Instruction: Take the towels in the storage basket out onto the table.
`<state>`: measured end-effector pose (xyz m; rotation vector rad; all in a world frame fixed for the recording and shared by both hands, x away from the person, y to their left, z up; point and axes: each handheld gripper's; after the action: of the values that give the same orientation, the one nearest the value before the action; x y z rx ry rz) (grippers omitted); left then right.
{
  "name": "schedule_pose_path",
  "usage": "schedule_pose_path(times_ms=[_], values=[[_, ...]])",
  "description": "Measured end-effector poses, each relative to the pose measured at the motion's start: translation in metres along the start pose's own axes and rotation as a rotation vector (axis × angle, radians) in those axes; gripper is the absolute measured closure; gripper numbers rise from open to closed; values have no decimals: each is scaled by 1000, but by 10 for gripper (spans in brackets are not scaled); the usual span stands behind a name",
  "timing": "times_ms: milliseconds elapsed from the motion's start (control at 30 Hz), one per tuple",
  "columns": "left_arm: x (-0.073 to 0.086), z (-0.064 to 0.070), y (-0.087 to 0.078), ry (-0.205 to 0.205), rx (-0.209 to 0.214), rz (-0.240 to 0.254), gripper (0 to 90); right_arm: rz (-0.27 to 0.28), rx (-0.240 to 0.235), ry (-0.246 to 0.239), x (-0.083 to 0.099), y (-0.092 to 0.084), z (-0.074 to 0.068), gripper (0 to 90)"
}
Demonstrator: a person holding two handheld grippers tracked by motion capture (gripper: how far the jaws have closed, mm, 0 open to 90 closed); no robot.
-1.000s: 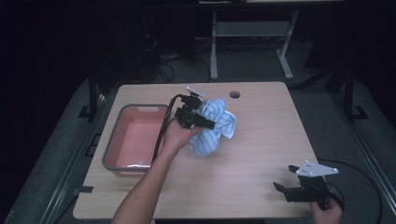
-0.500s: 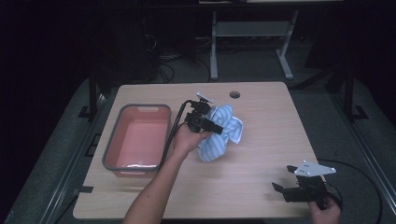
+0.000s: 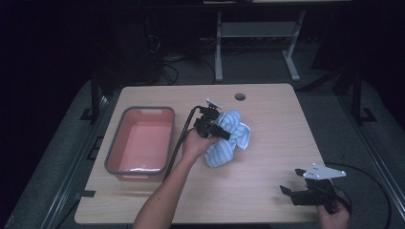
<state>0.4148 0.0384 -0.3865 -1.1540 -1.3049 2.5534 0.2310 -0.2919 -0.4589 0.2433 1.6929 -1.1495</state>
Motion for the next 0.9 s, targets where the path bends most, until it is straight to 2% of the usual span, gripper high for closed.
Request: schedule_pose_path(times_ms=[267,600,733,867,900], values=[[3,-1,11,-18,-8,5,669,-12,-10,-12,-1,5,-3,138],[7,7,29,-12,-32,-11,651,-14,-12,-11,-1,5,-3,138],[8,10,35,7,-49,-23,638,-10,-9,-8,0,4,-2,138],[10,12,37,9,-65,-20,629,-8,-9,-6,0,2,-1,138],[11,13,39,25,-83,-34,617,-8,-9,-4,-1,2,-1,138]])
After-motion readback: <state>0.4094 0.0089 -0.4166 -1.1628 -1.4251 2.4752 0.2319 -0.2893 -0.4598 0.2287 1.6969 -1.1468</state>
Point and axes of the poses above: each handheld gripper's, and its own axes: y roughly forward along the jaws, x roughly out of its underside, z roughly to its right, and after that the axes turned 6 degrees about z, right-handed
